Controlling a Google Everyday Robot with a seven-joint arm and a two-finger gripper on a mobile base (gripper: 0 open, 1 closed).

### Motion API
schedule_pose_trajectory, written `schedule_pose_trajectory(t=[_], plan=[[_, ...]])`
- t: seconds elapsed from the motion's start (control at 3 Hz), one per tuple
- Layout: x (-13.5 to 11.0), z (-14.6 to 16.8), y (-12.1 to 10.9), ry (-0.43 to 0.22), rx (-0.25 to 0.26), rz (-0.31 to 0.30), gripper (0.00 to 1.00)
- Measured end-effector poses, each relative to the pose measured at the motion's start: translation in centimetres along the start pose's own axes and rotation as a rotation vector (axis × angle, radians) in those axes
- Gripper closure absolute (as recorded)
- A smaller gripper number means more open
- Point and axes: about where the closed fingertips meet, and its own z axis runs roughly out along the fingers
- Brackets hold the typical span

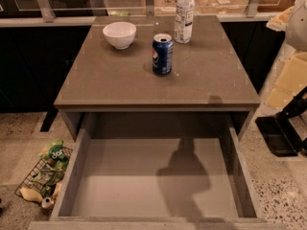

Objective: Place pepsi can into top drawer

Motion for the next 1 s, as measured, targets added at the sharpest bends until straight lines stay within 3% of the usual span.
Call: schedule_pose_trajectory(t=[0.33, 0.67, 1.0], plan=[[0.0, 1.3, -5.3, -0.15, 0.088, 0.078, 0.0], [-1.7, 3.7, -10.8, -0.378, 0.16, 0.139, 0.0], [-5.0, 5.2, -15.2, -0.625, 0.224, 0.184, 0.0]])
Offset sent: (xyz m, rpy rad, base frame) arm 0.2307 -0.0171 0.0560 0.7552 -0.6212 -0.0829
